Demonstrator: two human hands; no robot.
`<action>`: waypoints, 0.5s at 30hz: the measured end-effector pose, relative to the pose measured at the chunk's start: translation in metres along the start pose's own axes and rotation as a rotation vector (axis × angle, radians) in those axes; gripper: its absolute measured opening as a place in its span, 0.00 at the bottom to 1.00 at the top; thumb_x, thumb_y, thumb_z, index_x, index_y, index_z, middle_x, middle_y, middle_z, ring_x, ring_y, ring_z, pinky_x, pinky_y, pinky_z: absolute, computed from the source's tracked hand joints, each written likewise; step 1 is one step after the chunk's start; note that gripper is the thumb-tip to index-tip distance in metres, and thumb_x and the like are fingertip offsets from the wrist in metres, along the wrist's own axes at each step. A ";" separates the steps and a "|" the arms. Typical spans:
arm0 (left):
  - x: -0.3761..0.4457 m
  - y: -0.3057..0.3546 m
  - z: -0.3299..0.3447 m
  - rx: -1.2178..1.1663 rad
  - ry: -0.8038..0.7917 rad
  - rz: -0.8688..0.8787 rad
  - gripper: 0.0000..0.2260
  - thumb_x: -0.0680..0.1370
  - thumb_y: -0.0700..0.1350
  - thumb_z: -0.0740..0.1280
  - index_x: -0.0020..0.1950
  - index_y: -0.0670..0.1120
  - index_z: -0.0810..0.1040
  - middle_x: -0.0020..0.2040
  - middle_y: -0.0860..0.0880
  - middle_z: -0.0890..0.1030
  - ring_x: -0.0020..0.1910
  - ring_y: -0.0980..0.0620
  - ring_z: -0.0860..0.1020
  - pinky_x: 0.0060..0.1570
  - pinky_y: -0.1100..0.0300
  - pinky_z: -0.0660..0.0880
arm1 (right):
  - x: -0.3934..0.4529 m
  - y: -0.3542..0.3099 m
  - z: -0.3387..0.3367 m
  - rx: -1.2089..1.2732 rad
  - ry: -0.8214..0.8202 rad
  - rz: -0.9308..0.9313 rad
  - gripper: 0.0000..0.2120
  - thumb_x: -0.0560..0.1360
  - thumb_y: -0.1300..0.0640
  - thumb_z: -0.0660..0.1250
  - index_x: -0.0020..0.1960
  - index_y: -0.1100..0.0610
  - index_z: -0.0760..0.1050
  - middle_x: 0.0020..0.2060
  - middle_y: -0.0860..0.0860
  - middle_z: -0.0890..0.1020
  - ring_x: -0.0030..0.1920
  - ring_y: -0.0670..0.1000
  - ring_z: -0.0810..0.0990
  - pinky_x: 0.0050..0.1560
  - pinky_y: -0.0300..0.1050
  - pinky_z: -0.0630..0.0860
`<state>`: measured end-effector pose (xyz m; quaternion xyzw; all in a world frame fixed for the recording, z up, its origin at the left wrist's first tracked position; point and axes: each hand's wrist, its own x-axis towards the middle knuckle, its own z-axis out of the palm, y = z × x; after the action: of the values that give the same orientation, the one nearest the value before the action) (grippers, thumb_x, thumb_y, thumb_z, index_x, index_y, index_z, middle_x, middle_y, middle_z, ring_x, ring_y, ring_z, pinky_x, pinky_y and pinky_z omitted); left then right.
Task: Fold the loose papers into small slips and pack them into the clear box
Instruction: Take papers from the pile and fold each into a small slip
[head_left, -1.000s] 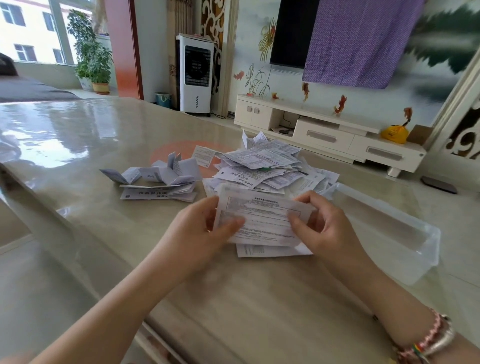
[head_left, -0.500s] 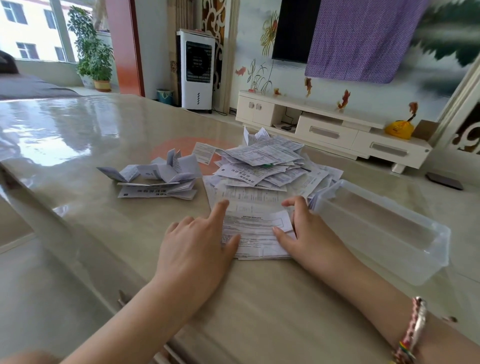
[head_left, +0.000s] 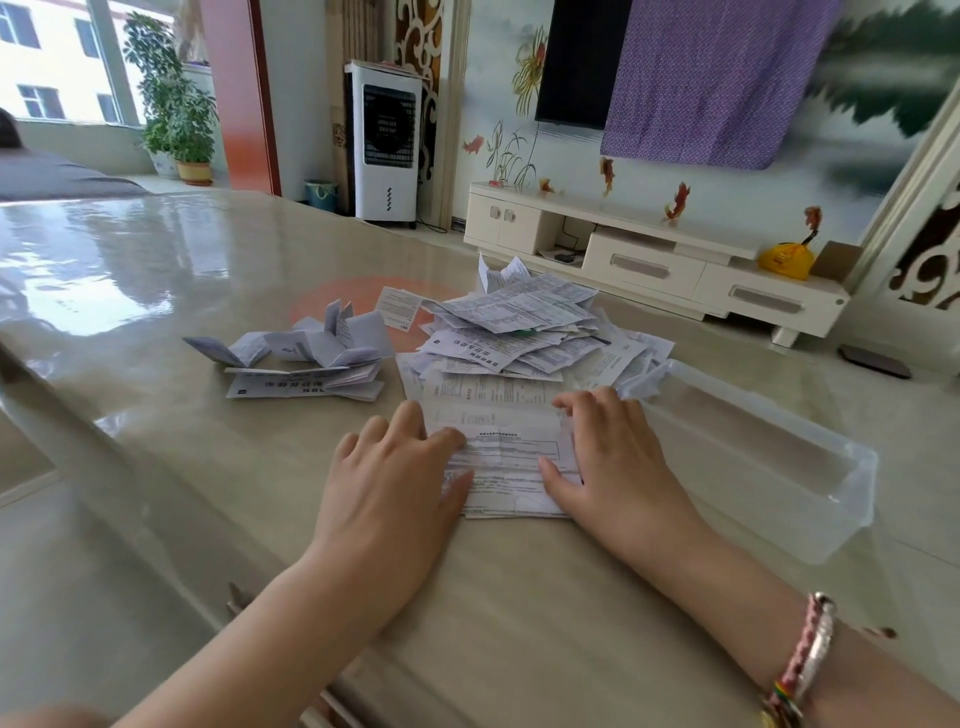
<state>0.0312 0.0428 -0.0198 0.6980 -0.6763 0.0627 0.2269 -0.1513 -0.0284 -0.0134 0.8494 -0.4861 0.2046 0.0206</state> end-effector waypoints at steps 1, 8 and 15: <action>0.001 -0.001 0.002 -0.053 0.022 0.040 0.12 0.77 0.54 0.66 0.60 0.59 0.76 0.48 0.54 0.68 0.54 0.48 0.72 0.54 0.56 0.67 | -0.001 0.000 -0.002 0.029 0.020 -0.049 0.23 0.74 0.50 0.67 0.67 0.51 0.65 0.62 0.48 0.66 0.62 0.49 0.63 0.63 0.46 0.66; 0.004 -0.006 0.008 -0.189 0.017 0.139 0.15 0.73 0.56 0.58 0.50 0.58 0.82 0.45 0.57 0.76 0.47 0.49 0.75 0.48 0.54 0.74 | -0.009 0.003 -0.012 0.220 -0.066 -0.336 0.15 0.73 0.40 0.64 0.54 0.46 0.77 0.62 0.42 0.74 0.64 0.41 0.69 0.65 0.39 0.65; 0.012 -0.025 0.004 -0.220 -0.137 0.254 0.29 0.66 0.74 0.55 0.59 0.62 0.79 0.49 0.61 0.72 0.52 0.56 0.70 0.57 0.58 0.69 | -0.007 0.010 -0.012 0.291 -0.169 -0.323 0.17 0.74 0.40 0.65 0.55 0.49 0.80 0.52 0.42 0.78 0.55 0.40 0.75 0.59 0.38 0.70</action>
<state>0.0555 0.0296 -0.0241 0.5807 -0.7756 -0.0312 0.2453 -0.1668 -0.0250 -0.0063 0.9242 -0.3093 0.1948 -0.1104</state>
